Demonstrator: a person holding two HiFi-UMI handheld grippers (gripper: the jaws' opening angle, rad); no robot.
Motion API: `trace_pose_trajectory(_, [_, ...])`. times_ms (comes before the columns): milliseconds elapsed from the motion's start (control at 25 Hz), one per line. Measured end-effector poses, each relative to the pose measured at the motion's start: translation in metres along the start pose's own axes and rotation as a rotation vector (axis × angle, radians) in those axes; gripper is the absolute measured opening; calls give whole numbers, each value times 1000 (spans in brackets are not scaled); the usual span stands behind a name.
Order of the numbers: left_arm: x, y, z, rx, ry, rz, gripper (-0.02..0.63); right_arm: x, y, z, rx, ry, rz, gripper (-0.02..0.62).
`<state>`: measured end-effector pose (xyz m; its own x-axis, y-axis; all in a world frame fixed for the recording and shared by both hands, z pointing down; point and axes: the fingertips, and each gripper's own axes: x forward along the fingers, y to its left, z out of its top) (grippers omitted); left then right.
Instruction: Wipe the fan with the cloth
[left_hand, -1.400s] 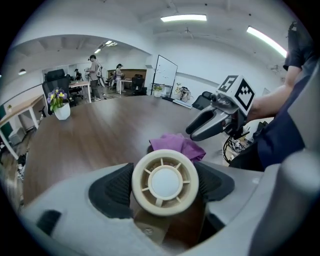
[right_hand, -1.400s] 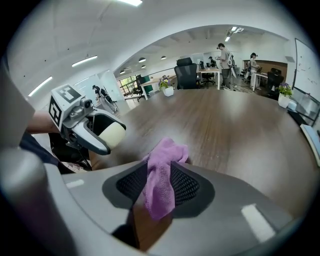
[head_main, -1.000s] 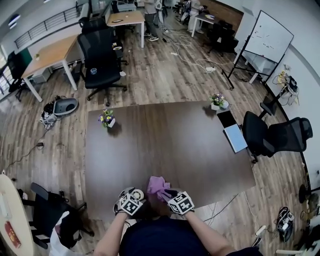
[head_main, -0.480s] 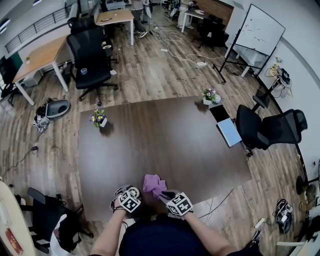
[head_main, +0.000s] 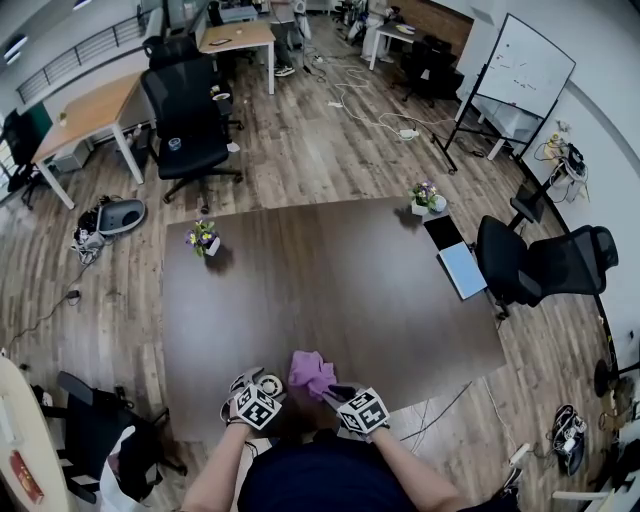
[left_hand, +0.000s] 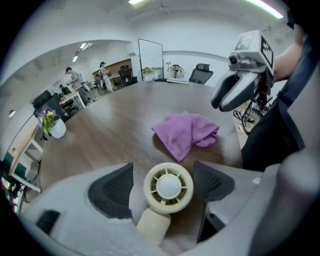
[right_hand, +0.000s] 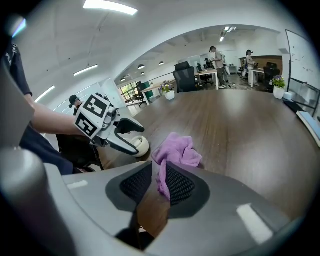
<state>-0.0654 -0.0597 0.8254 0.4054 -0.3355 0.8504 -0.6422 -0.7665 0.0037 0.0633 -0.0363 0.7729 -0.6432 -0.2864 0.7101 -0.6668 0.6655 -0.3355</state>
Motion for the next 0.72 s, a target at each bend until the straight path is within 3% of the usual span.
trace_pose_trajectory(360, [-73, 23, 27, -219, -232, 81, 379, -7, -13, 23, 48, -73, -17, 101])
trace_pose_trajectory(720, [-139, 43, 24, -460, -445, 182, 369, -19, -16, 41, 41, -128, -53, 103])
